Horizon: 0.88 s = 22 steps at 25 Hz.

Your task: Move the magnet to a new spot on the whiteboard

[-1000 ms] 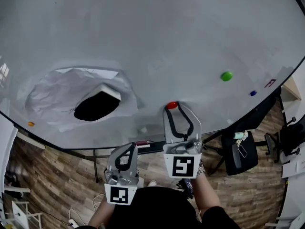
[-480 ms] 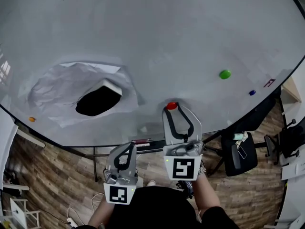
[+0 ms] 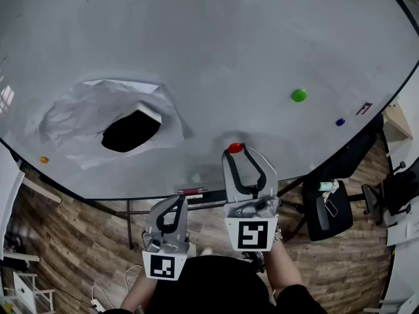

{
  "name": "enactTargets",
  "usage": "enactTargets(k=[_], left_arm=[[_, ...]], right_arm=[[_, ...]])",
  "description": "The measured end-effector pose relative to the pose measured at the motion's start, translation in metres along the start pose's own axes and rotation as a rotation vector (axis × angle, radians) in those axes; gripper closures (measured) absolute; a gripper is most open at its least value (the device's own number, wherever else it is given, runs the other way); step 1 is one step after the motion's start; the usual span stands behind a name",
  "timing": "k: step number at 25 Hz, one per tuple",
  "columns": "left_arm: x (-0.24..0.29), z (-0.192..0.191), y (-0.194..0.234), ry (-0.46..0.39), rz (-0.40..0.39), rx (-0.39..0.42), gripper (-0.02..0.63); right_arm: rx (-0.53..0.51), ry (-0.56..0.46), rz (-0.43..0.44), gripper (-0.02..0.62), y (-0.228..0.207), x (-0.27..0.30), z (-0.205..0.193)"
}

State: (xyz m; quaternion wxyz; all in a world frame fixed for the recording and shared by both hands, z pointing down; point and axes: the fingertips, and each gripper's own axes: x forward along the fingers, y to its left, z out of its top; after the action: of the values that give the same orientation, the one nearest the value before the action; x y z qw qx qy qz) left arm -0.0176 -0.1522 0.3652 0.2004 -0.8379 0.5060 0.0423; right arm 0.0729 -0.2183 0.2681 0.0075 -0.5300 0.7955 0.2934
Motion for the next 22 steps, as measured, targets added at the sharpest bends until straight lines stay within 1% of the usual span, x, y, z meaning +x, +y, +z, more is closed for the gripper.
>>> enactTargets(k=[8,13,17,22], left_arm=[[-0.003,0.006,-0.013,-0.01,-0.003,-0.003,0.604],[-0.004,0.008,-0.027,-0.009,-0.016,-0.005,0.604],[-0.005,0.009,-0.036,-0.008,-0.028,0.004,0.604],[-0.005,0.011,-0.041,-0.008,-0.031,0.009,0.604]], right_arm=[[0.014,-0.008,0.013,0.468,0.0,-0.022,0.006],[0.002,0.009,0.033,0.468,0.003,-0.038,0.005],[0.024,0.003,0.025,0.468,0.003,-0.051,0.006],[0.021,0.02,0.017,0.468,-0.003,-0.066,0.005]])
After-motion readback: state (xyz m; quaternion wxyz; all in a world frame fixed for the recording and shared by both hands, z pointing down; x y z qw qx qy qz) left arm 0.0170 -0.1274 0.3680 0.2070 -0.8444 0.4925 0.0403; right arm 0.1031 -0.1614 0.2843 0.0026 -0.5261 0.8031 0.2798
